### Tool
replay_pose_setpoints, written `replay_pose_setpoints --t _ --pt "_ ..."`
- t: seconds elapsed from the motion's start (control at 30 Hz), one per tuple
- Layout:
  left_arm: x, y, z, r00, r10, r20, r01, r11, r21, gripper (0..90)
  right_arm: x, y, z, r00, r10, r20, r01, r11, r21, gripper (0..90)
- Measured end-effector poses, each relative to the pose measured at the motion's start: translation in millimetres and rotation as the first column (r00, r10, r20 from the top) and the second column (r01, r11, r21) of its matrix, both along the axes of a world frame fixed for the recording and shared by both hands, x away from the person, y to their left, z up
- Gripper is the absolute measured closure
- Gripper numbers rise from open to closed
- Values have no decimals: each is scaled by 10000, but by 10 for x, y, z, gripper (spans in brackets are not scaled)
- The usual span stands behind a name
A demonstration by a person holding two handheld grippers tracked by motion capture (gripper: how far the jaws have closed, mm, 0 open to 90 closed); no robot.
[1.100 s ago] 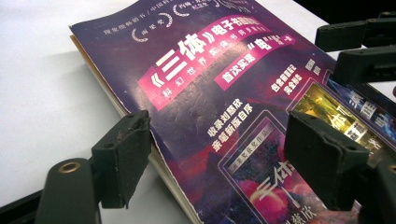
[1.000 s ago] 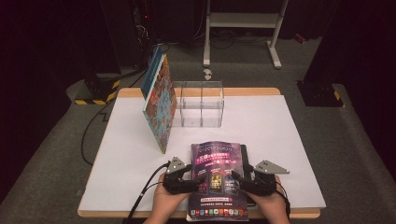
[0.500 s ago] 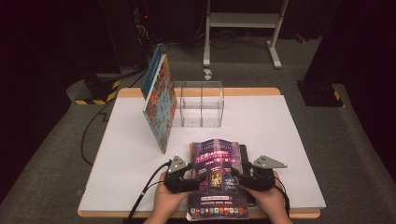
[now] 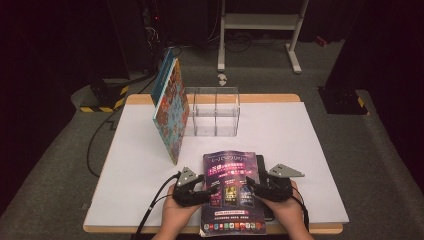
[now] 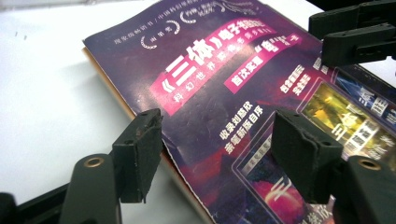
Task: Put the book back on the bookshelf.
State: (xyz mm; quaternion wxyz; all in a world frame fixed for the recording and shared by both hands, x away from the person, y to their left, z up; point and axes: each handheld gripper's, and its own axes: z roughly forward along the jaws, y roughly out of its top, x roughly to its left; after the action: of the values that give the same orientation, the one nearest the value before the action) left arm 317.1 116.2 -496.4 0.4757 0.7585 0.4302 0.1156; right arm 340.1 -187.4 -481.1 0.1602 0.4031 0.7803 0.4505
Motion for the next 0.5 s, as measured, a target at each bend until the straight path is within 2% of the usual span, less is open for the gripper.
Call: replay_pose_setpoints --t 0.2,0.23,0.27,0.3,0.4,0.5 --pt "-33 27 -21 10000 71 -24 -71 10000 -42 361 -31 -22 -7 10000 -18 71 18 10000 6 403" --pt "-52 35 -19 9994 295 157 -297 9994 167 377 -36 -26 -9 9999 -19 99 19 10000 -2 402" --pt "-83 46 -19 9966 650 513 -680 9959 592 437 -42 -31 -9 10000 -15 94 15 10000 -5 402" --pt "-97 71 -22 9951 736 665 -783 9944 704 467 -47 -36 -11 9999 -12 107 12 10000 7 402" --pt "-93 127 -53 9985 513 197 -518 9983 258 426 -60 -47 -15 9999 -30 132 29 10000 34 402" --pt "-95 124 -60 9994 341 13 -341 9994 -92 380 -61 -48 -17 9999 -25 166 24 10000 28 402"
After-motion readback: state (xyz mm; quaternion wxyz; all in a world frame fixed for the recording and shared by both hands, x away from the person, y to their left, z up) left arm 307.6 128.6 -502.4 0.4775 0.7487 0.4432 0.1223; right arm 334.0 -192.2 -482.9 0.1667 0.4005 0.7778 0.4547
